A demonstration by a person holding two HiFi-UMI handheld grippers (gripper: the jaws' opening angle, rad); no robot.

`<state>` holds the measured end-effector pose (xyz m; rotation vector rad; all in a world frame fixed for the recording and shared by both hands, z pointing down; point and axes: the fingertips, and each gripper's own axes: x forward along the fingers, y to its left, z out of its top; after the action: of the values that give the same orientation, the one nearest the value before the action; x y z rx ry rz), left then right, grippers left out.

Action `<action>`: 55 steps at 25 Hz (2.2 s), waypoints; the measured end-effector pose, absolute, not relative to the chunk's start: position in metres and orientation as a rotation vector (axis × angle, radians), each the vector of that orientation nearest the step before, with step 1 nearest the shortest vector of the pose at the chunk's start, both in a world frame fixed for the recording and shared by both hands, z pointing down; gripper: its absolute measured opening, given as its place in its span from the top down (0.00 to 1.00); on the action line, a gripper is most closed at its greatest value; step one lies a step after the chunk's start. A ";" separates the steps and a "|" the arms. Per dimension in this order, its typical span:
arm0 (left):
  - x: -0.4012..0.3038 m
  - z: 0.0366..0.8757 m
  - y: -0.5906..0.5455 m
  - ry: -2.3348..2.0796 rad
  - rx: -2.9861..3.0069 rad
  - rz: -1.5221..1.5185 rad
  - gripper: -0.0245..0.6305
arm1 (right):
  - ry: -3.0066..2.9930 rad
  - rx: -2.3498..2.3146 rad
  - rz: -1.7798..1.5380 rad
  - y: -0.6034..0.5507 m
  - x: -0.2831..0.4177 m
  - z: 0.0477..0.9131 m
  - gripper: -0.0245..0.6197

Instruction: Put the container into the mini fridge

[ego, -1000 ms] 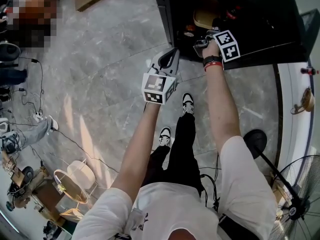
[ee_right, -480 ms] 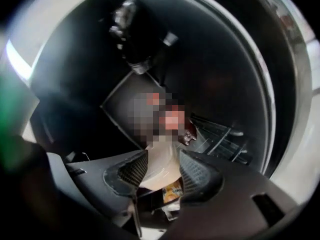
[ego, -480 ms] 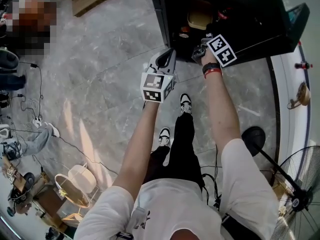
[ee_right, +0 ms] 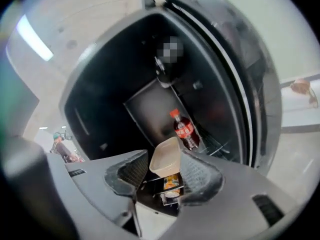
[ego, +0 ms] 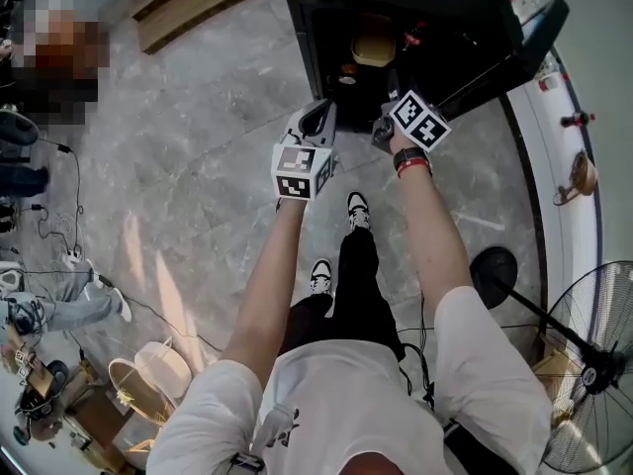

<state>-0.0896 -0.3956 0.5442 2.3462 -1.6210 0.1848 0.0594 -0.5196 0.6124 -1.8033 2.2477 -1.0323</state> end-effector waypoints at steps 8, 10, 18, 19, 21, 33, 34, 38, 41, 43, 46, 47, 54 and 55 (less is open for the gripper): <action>-0.079 0.509 -0.350 -1.620 2.339 0.191 0.93 | 2.308 -1.722 -0.989 -0.444 0.062 0.554 0.66; -0.077 0.496 -0.338 -1.617 2.348 0.188 0.93 | 2.346 -1.726 -0.963 -0.423 0.062 0.538 0.66; -0.078 0.443 -0.290 -1.652 2.344 0.152 0.93 | 2.450 -1.711 -0.876 -0.348 0.060 0.486 0.66; -0.078 0.438 -0.282 -1.659 2.344 0.152 0.93 | 2.461 -1.704 -0.869 -0.338 0.059 0.480 0.66; -0.078 0.428 -0.268 -1.660 2.351 0.148 0.93 | 2.483 -1.692 -0.854 -0.319 0.057 0.469 0.66; -0.064 0.384 -0.195 -1.622 2.445 0.129 0.93 | 2.595 -1.639 -0.713 -0.224 0.051 0.410 0.67; -0.063 0.380 -0.189 -1.621 2.451 0.123 0.93 | 2.598 -1.634 -0.690 -0.216 0.051 0.403 0.67; -0.061 0.364 -0.168 -1.632 2.473 0.097 0.93 | 2.588 -1.607 -0.647 -0.188 0.050 0.378 0.67; -0.062 0.355 -0.148 -1.642 2.494 0.100 0.93 | 2.579 -1.615 -0.620 -0.168 0.051 0.364 0.69; -0.064 0.352 -0.137 -1.651 2.500 0.108 0.93 | 2.585 -1.630 -0.584 -0.156 0.053 0.359 0.70; -0.069 0.350 -0.124 -1.667 2.502 0.115 0.93 | 2.596 -1.647 -0.556 -0.143 0.055 0.359 0.71; -0.072 0.350 -0.121 -1.671 2.502 0.118 0.93 | 2.601 -1.658 -0.548 -0.139 0.056 0.360 0.71; -0.075 0.345 -0.105 -1.676 2.508 0.133 0.93 | 2.621 -1.745 -0.510 -0.123 0.070 0.369 0.81; -0.075 0.345 -0.104 -1.676 2.513 0.136 0.93 | 2.618 -1.751 -0.514 -0.122 0.072 0.371 0.81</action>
<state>-0.0751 -0.1040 0.3448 2.5125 -1.6765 0.1365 0.0718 -0.1216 0.3709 -1.7510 2.6181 -0.5143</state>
